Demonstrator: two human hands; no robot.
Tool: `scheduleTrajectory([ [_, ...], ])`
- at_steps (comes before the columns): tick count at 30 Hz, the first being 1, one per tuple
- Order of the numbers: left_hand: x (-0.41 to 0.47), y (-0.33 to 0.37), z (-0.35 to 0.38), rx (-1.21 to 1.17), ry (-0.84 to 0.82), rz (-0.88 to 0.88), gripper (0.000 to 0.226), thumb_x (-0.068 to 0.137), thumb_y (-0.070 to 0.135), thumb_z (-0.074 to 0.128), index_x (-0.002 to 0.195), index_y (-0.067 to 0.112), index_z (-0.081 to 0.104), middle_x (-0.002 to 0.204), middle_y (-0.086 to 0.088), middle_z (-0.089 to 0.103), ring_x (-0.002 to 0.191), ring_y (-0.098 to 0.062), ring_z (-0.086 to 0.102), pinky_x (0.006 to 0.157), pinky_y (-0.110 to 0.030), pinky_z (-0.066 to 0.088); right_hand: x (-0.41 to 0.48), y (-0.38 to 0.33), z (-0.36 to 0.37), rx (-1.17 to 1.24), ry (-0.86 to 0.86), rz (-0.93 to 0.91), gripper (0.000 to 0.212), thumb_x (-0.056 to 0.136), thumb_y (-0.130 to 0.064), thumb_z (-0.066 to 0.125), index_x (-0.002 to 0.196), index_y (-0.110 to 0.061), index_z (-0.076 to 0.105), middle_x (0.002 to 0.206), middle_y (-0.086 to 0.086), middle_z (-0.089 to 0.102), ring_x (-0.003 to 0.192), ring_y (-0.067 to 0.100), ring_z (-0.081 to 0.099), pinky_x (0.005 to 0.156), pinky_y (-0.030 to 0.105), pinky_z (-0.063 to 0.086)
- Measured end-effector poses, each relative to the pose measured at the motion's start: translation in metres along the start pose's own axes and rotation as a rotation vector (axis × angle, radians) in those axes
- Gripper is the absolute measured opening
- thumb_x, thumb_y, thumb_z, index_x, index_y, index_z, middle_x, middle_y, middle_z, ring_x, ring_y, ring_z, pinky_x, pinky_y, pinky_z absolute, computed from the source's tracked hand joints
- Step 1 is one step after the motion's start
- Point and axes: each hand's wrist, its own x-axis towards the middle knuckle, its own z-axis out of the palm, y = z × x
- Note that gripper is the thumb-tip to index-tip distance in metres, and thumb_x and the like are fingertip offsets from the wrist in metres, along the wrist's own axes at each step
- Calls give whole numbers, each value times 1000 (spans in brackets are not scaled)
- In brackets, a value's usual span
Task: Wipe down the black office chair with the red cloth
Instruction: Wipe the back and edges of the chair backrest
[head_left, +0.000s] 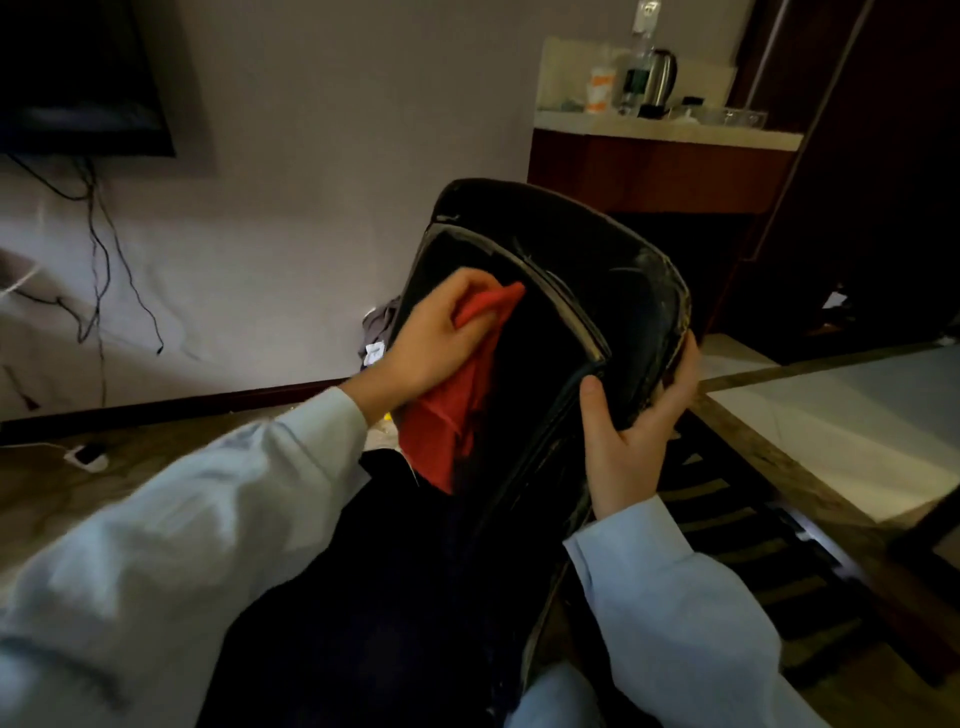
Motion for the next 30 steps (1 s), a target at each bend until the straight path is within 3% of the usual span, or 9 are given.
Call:
scheduleTrajectory([
  [2,21,-7,-6,97,125,-74,24,88,0,55,112,2,58,100,2,55,84,4,50,75,-4,34,-1,1,-1,2,-3,0,69,83,-14,56,131,-47,20,138,-8,34,121,-11,40,91,7,38],
  [5,51,-19,-9,184,229,-149,27,90,1,52,115,2,60,103,-2,58,96,-11,50,77,-7,30,-1,1,-1,20,-15,9,68,83,-14,56,131,-48,20,138,-8,35,121,-10,41,91,6,38],
  [9,80,-38,3,292,155,-193,27,92,11,51,116,10,63,118,-14,61,108,-25,55,81,-10,31,-1,3,-2,21,-39,8,68,85,-11,55,134,-41,18,133,-20,33,119,-16,39,92,4,36],
  [11,86,-41,12,340,67,-192,29,90,13,51,117,13,63,120,-14,59,112,-28,54,92,-21,36,-1,3,-2,22,-42,2,68,86,-9,55,134,-39,18,132,-22,33,119,-16,39,93,4,36],
  [14,91,-39,22,378,31,-195,33,91,13,49,121,15,60,122,-13,56,115,-28,50,97,-30,36,-1,4,-4,26,-32,7,66,88,-3,56,134,-34,20,127,-24,35,114,-19,42,90,2,37],
  [22,69,-19,28,374,23,-98,35,89,18,48,122,15,61,122,-11,55,115,-26,50,97,-30,35,0,6,-4,-8,-30,-20,68,86,-1,56,135,-26,17,125,-23,32,109,-25,40,85,-1,36],
  [26,49,-2,30,317,-15,-10,34,91,12,51,123,15,60,124,-8,53,115,-22,50,95,-22,33,1,6,-4,2,-28,-8,70,85,-3,57,135,-32,17,127,-24,31,112,-23,39,88,0,36],
  [30,32,14,22,142,-96,64,29,90,4,56,117,12,64,113,1,55,105,-4,52,95,-14,38,2,6,-4,13,-32,-4,67,83,-11,56,133,-37,21,130,-22,34,117,-16,41,91,4,37],
])
